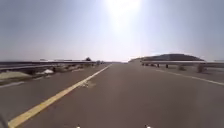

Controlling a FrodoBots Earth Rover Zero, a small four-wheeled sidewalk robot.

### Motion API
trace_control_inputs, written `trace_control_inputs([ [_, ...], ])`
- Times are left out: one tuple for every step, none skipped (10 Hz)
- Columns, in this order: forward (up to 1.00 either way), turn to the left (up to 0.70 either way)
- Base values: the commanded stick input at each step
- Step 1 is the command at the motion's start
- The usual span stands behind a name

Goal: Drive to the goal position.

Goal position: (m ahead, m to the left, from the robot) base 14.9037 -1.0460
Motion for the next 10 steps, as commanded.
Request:
trace_control_inputs([
  [0.70, 0.00],
  [0.70, 0.00],
  [0.70, 0.00],
  [0.70, 0.00],
  [0.70, 0.00],
  [0.70, 0.00],
  [0.70, 0.00],
  [0.70, 0.00],
  [0.70, 0.00],
  [0.70, 0.00],
])
